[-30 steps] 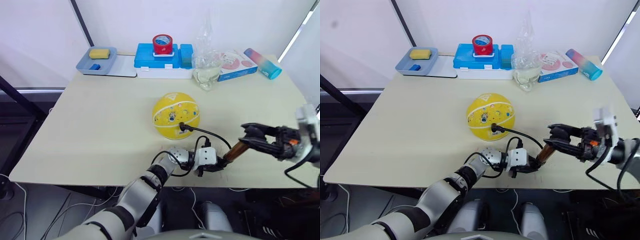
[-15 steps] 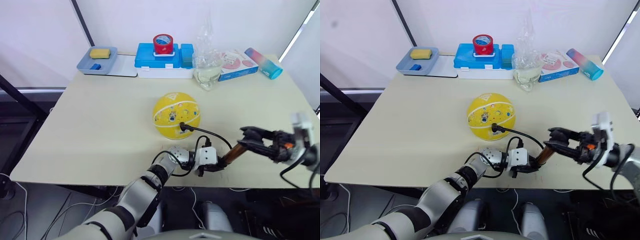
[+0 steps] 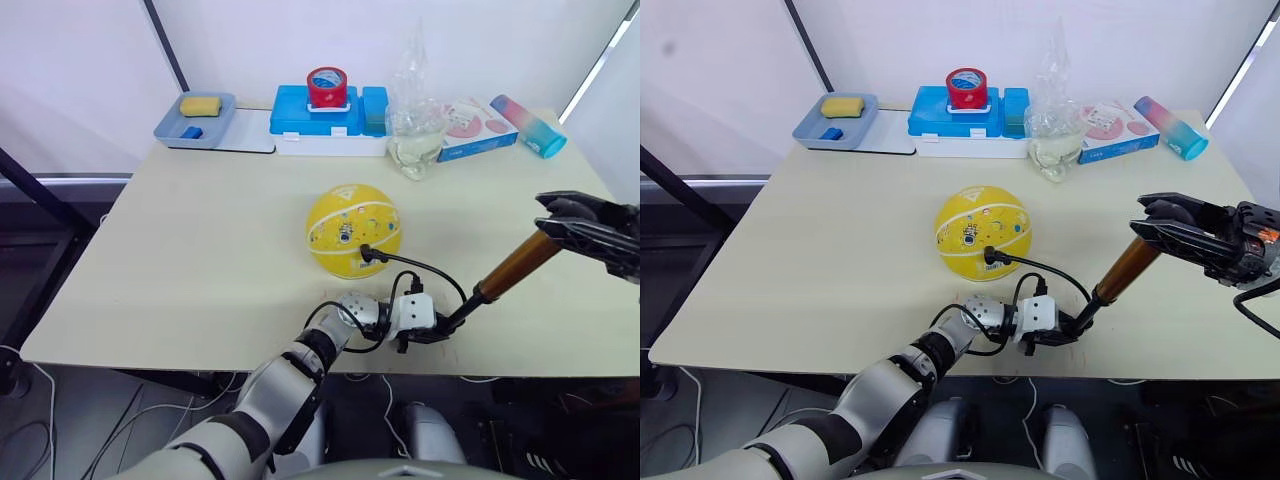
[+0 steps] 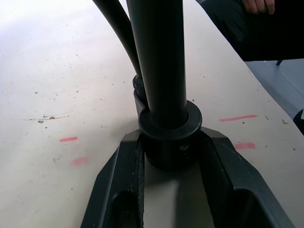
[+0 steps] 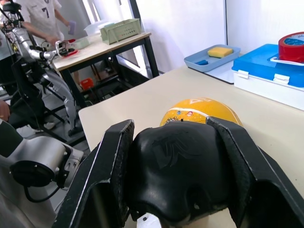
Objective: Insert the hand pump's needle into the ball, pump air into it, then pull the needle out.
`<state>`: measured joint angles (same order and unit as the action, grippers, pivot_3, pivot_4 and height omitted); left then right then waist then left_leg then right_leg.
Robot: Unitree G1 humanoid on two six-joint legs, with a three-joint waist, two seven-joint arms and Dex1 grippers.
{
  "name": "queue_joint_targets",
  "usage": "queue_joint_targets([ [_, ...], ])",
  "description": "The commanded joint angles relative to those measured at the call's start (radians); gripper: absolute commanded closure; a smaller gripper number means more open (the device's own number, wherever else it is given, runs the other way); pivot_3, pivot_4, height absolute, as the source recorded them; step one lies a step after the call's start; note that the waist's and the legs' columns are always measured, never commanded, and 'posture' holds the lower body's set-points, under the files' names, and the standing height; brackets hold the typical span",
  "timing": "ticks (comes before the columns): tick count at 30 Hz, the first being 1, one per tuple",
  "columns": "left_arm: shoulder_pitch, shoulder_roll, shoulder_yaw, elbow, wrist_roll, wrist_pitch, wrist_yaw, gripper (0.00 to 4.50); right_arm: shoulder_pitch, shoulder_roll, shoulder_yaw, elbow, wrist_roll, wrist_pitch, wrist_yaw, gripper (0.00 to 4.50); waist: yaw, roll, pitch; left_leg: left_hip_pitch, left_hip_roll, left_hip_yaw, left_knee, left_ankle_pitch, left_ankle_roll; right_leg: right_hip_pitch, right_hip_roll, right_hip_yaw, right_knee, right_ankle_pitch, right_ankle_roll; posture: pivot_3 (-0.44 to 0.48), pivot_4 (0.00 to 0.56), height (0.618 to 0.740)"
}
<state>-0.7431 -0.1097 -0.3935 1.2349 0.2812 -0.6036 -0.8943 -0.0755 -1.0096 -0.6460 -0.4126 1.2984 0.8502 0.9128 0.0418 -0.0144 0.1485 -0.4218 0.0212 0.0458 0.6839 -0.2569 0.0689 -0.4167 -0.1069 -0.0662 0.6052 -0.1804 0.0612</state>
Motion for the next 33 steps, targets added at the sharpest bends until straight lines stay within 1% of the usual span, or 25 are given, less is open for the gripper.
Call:
queue_joint_targets([
  [1,0.025,0.005,-0.038,0.045,0.050,0.020,-0.014,3.36,0.087,0.024,0.042,-0.068,-0.132,-0.063,0.045,2.58,0.000,-0.001,-0.001,0.000,0.000,0.000,0.000,0.000,0.000,0.000,0.000,0.000,0.000,0.000,0.000,0.000,0.150,0.739],
  [4,0.025,0.005,-0.037,0.045,0.050,0.020,-0.012,3.36,0.157,0.053,0.137,-0.068,-0.284,-0.157,0.090,2.58,-0.001,-0.002,-0.001,0.000,0.000,-0.001,0.000,0.000,0.000,0.001,0.000,0.000,0.000,-0.002,0.003,0.000,0.150,0.739],
  [8,0.026,0.008,-0.037,0.044,0.051,0.019,-0.012,3.36,0.198,0.102,0.243,-0.030,-0.413,-0.258,0.118,2.58,-0.001,-0.002,-0.002,0.002,0.000,0.000,0.000,0.000,0.000,0.002,0.001,0.000,0.000,-0.002,0.003,0.000,0.150,0.739],
  [11,0.026,0.009,-0.036,0.043,0.051,0.019,-0.010,3.36,0.240,0.133,0.357,0.018,-0.559,-0.364,0.144,2.58,-0.001,-0.003,-0.002,0.002,0.000,0.000,0.000,0.000,0.000,0.002,0.001,0.000,0.000,-0.002,0.003,0.000,0.150,0.739],
  [15,0.028,0.011,-0.034,0.041,0.050,0.018,-0.011,3.36,0.247,0.159,0.403,0.052,-0.622,-0.430,0.151,2.58,-0.002,-0.003,-0.003,0.002,0.000,0.000,0.000,0.000,0.000,0.002,0.001,0.000,0.000,-0.002,0.003,0.000,0.150,0.739],
  [19,0.028,0.010,-0.035,0.041,0.050,0.018,-0.014,3.36,0.230,0.165,0.372,0.050,-0.582,-0.432,0.155,2.58,-0.002,-0.006,-0.004,0.004,0.001,-0.001,0.000,0.000,0.000,0.003,0.001,-0.001,0.000,-0.002,0.003,0.000,0.150,0.739],
  [21,0.027,0.011,-0.035,0.041,0.051,0.018,-0.015,3.36,0.213,0.156,0.314,0.030,-0.508,-0.402,0.161,2.58,-0.001,-0.006,-0.004,0.004,0.001,-0.001,0.000,0.000,0.000,0.003,0.001,-0.001,0.000,-0.002,0.003,0.000,0.150,0.739],
  [27,0.024,0.004,-0.031,0.042,0.048,0.022,-0.011,3.36,0.159,0.106,0.172,0.004,-0.367,-0.309,0.159,2.58,0.000,-0.004,-0.003,0.003,0.000,0.000,0.000,0.000,0.000,0.002,0.000,0.000,0.000,0.000,0.000,0.000,0.150,0.739],
  [29,0.022,-0.001,-0.027,0.043,0.044,0.024,-0.011,3.36,0.150,0.081,0.129,0.009,-0.345,-0.287,0.169,2.58,0.000,-0.004,-0.003,0.002,0.000,0.000,0.000,0.000,0.000,0.002,0.000,0.000,0.000,-0.001,0.001,0.000,0.150,0.739],
  [33,0.020,-0.004,-0.025,0.043,0.044,0.025,-0.008,3.36,0.108,0.031,0.046,0.001,-0.237,-0.203,0.151,2.58,0.000,-0.003,-0.002,0.002,0.000,0.000,0.000,0.000,0.000,0.001,0.000,0.000,0.000,-0.001,0.001,0.000,0.150,0.739],
])
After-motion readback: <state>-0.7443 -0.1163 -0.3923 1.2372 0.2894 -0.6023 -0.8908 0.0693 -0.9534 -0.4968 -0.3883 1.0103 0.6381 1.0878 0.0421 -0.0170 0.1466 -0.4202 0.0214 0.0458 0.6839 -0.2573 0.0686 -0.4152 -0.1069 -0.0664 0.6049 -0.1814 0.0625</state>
